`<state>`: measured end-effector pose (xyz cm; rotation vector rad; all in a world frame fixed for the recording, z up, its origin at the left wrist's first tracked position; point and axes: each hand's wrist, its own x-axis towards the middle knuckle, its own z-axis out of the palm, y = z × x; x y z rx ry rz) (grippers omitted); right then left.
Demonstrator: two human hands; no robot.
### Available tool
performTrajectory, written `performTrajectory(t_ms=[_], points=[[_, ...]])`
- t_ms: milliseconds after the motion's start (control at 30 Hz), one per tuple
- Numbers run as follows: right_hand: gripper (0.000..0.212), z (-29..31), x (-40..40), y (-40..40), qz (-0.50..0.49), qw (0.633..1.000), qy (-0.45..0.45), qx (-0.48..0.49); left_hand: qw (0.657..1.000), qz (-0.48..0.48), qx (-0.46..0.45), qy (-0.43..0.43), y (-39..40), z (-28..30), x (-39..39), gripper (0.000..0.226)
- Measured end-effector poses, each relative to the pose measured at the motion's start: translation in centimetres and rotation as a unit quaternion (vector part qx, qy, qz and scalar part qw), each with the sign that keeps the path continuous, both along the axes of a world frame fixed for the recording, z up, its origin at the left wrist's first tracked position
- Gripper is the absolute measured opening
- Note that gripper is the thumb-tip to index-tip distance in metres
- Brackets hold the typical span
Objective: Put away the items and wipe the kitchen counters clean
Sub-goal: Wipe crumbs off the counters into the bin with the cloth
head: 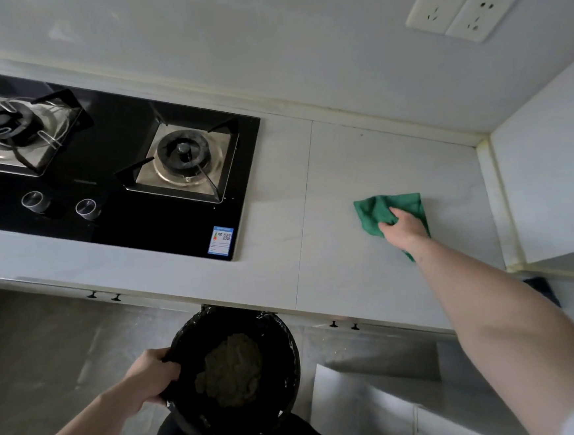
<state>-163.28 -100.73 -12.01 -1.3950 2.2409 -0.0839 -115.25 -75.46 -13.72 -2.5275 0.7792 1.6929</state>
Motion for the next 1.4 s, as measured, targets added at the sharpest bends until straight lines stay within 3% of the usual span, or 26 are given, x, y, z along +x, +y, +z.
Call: performTrajectory(t_ms=[67, 367, 533, 700, 833, 1000, 1167, 1300, 1400], points=[[0.061, -0.7, 0.6, 0.1, 0.006, 1.000, 0.012, 0.024, 1.000, -0.001, 0.002, 0.001, -0.1, -0.1, -0.2, 0.032], [0.042, -1.2, 8.8, 7.7, 0.141, 0.986, 0.013, -0.089, 1.000, -0.008, 0.004, 0.018, -0.2, 0.8, -0.8, 0.034], [0.037, -1.1, 15.9, 15.1, 0.229, 0.968, -0.053, -0.093, 1.000, -0.004, 0.005, 0.021, 0.0, 1.2, -0.7, 0.036], [0.034, -1.7, 21.8, 22.6, 0.302, 0.940, -0.156, -0.039, 1.000, -0.003, -0.005, 0.027, 0.2, 1.7, -0.8, 0.034], [0.032, -1.7, 22.5, 24.6, 0.253, 0.943, -0.209, -0.055, 1.000, 0.000, -0.008, 0.022, 0.6, 2.0, -0.7, 0.032], [0.024, 2.0, 19.5, 20.6, 0.083, 0.944, -0.283, -0.151, 1.000, 0.003, -0.010, 0.029, 0.8, 1.8, -0.6, 0.035], [0.029, 4.1, 16.5, 14.9, -0.029, 0.933, -0.198, -0.299, 0.999, -0.004, -0.006, 0.036, 1.0, 1.2, -0.2, 0.037], [0.038, 1.0, 15.4, 12.5, 0.042, 0.977, -0.125, -0.170, 0.999, -0.004, -0.008, 0.043, 1.1, 1.1, -0.1, 0.038], [0.069, -1.0, 15.3, 12.7, 0.034, 0.993, -0.087, -0.066, 0.999, -0.005, -0.012, 0.050, 1.2, 1.2, -0.3, 0.037]])
